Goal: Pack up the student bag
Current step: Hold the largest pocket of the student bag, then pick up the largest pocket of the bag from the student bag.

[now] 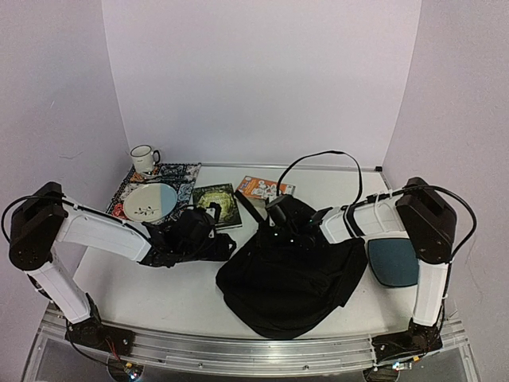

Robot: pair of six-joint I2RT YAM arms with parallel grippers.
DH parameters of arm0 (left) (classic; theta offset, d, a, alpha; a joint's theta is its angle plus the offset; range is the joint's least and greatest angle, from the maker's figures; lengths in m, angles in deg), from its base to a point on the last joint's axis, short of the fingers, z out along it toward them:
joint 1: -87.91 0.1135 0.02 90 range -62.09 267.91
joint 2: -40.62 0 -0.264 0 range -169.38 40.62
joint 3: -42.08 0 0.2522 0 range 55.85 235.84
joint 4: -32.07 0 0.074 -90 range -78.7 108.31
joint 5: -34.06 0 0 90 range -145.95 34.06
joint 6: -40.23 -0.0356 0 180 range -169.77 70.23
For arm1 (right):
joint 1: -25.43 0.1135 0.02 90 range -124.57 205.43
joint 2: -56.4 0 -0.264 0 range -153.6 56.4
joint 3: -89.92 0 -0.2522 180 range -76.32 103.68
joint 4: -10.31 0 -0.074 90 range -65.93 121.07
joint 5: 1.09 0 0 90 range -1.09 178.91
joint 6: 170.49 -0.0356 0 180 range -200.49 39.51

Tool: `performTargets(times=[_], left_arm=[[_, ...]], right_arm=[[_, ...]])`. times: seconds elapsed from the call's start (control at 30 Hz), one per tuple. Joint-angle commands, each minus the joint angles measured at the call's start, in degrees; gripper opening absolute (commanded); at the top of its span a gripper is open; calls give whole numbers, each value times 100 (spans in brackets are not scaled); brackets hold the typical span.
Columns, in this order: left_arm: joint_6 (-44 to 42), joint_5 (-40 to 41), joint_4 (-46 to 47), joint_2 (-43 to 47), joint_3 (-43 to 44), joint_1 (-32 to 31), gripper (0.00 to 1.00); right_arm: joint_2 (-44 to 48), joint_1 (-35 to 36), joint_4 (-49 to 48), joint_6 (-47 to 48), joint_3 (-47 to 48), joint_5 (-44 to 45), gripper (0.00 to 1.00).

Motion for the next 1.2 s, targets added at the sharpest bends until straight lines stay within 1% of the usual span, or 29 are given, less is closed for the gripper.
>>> performTargets(times=[0.0,0.13,0.27,0.53,0.63,0.7,0.83,1.0,1.17], left_arm=[[-367,-840,313,-184,607,126,40],[-617,-1366,418,-480,849,145,44],[-699,-1512,437,-812,1010,201,43],[-771,-1605,447,-1191,1261,371,31],[-829,-1714,443,-1262,1355,390,28],[-844,-1831,443,-1291,1422,389,28],[-867,-1861,449,-1273,1474,390,25],[-878,-1867,443,-1236,1476,390,14],[-862,-1836,439,-888,1269,390,8]], right_arm=[[288,-16,-310,106,-120,-382,0],[347,-63,-580,57,-224,-647,0],[443,-123,-807,63,-332,-996,0],[561,-162,-985,98,-427,-1218,0],[548,-168,-1001,120,-414,-1275,0],[536,-165,-1001,139,-410,-1293,0],[520,-166,-1002,144,-401,-1287,0],[489,-176,-1001,151,-368,-1268,0],[474,-242,-992,97,-430,-1142,0]])
